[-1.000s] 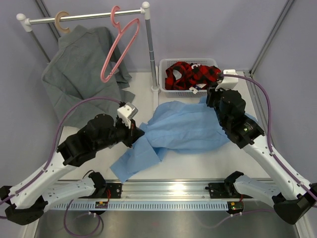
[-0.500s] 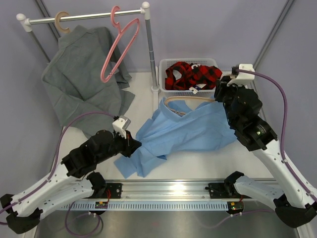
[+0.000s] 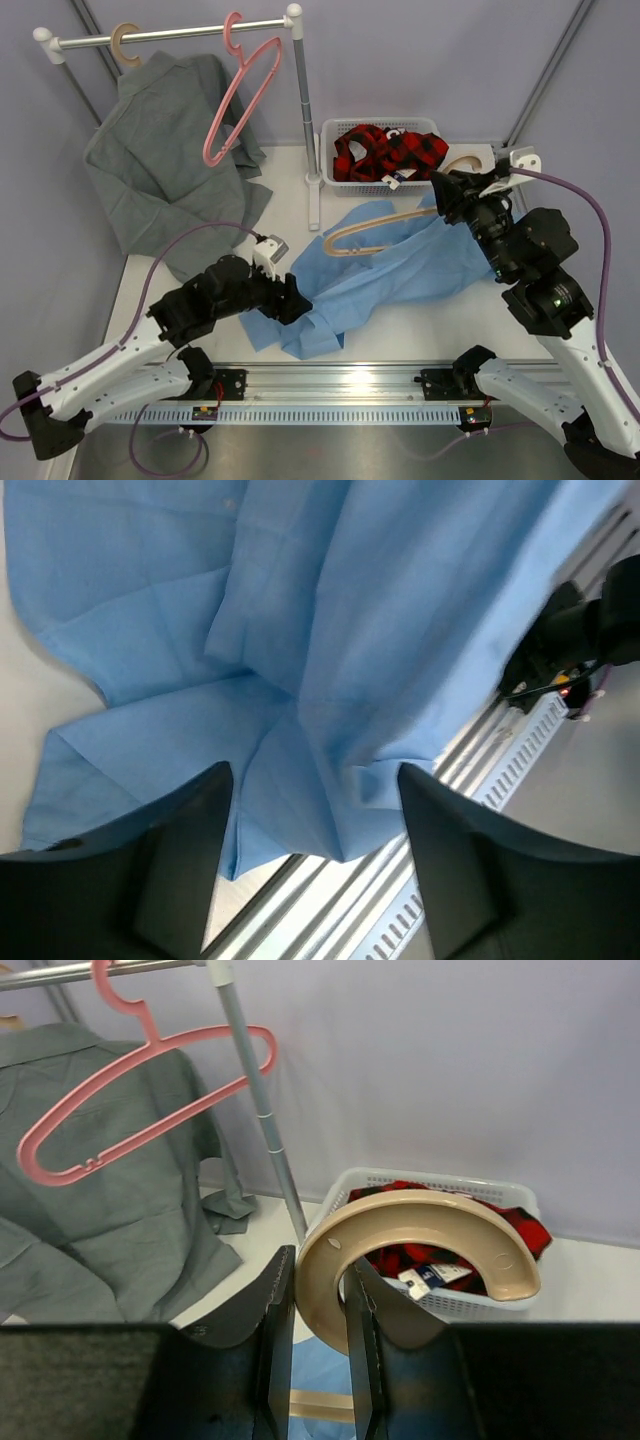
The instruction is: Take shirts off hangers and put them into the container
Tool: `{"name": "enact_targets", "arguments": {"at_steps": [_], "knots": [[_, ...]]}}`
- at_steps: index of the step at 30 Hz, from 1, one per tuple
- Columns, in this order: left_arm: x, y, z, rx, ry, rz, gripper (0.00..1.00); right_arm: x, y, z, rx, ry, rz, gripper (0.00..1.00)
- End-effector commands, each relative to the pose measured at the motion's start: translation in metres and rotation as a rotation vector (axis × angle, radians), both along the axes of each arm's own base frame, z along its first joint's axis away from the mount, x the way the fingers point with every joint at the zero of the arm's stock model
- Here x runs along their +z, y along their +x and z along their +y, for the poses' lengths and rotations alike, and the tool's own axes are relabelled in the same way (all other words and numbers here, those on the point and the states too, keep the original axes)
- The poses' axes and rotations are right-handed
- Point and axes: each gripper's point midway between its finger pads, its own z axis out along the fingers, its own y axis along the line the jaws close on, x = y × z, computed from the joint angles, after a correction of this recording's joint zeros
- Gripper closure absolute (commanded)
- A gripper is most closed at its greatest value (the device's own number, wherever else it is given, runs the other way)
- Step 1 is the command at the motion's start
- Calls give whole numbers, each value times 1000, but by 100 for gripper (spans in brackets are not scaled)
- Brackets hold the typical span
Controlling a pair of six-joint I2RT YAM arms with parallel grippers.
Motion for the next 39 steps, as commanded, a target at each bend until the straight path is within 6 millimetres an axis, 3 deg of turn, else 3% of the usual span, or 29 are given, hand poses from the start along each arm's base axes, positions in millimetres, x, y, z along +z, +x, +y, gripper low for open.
{"name": "enact_targets", "arguments": {"at_steps": [1, 2, 4, 6, 11, 16, 24, 27, 30, 31, 37, 39], "knots": [[96, -3, -8, -103, -176, -250, 17, -5, -4, 22, 122, -39, -42, 100], [125, -5, -4, -112, -220, -309, 14, -19, -2, 27, 140, -52, -19, 100], [144, -6, -1, -134, -212, -364, 4, -25, -1, 33, 161, -48, -16, 100], [170, -8, -5, -167, -227, -401, 4, -39, 1, 41, 194, -50, 6, 100], [192, -7, -30, -263, -233, -403, 5, -57, 4, 53, 236, -40, 27, 100], [169, 12, -70, -324, -161, -312, 11, -63, 6, 59, 246, -37, 34, 100], [136, 39, -105, -297, -43, -271, 23, -63, 5, 71, 294, -41, 29, 100], [130, 43, -111, -300, -25, -263, 40, -65, 8, 75, 302, -48, 36, 100], [128, 44, -113, -299, -20, -258, 80, -66, 8, 76, 305, -50, 35, 100], [127, 45, -113, -293, -18, -260, 98, -66, 8, 77, 305, -48, 38, 100], [122, 45, -107, -283, -4, -264, 100, -74, 7, 73, 291, -48, 67, 100], [119, 43, -103, -279, 0, -262, 100, -76, 4, 68, 277, -46, 76, 95]]}}
